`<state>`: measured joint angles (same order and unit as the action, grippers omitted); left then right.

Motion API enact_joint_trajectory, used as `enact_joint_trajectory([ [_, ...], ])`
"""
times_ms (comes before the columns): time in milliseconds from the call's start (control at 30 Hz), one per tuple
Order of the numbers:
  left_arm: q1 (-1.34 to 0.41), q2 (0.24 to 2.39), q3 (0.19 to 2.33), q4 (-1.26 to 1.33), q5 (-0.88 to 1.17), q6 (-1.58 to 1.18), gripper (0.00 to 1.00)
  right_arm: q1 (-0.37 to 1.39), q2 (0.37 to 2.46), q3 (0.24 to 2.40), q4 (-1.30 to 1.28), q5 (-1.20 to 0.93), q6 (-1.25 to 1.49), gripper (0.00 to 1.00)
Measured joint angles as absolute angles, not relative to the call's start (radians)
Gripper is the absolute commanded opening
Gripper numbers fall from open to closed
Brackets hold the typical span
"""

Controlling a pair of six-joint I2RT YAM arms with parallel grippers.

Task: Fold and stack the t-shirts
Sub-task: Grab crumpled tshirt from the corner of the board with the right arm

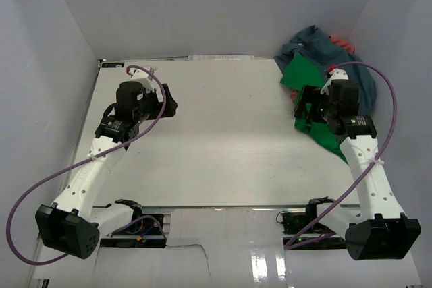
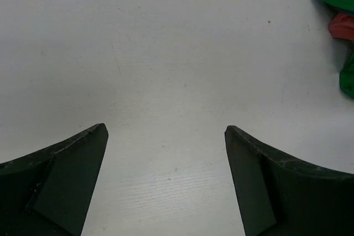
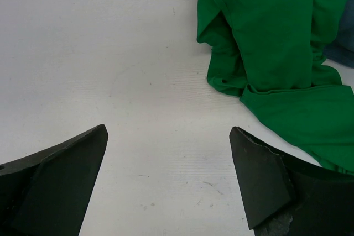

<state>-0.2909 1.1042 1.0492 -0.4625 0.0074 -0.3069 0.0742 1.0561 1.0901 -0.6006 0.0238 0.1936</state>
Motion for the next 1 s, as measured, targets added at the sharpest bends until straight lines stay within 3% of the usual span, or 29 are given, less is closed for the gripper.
enact_joint_trajectory([
  [33, -0.291, 1.104, 1.050, -0.463, 0.007, -0.307, 0.98, 0.074, 1.059, 1.090, -0.601, 0.024, 0.194, 1.00],
  [100, -0.291, 1.106, 1.056, -0.467, 0.006, -0.307, 0.98, 0.074, 1.077, 1.101, -0.605, 0.024, 0.192, 0.93],
  [133, -0.291, 1.109, 1.064, -0.471, 0.004, -0.308, 0.98, 0.074, 1.092, 1.112, -0.606, 0.023, 0.190, 0.84],
  [167, -0.291, 1.113, 1.073, -0.471, 0.002, -0.308, 0.98, 0.074, 1.109, 1.125, -0.607, 0.023, 0.186, 0.81],
  [333, -0.291, 1.132, 1.107, -0.471, 0.002, -0.313, 0.98, 0.088, 1.189, 1.177, -0.592, 0.028, 0.178, 0.84],
  [500, -0.291, 1.163, 1.114, -0.471, 0.002, -0.323, 0.98, 0.141, 1.291, 1.267, -0.583, 0.074, 0.145, 0.97],
  [567, -0.291, 1.169, 1.114, -0.471, 0.002, -0.324, 0.98, 0.164, 1.362, 1.343, -0.589, 0.101, 0.120, 0.98],
  [1000, -0.291, 1.163, 1.113, -0.466, -0.019, -0.323, 0.98, 0.485, 2.023, 1.851, -0.743, 0.630, -0.087, 0.98],
])
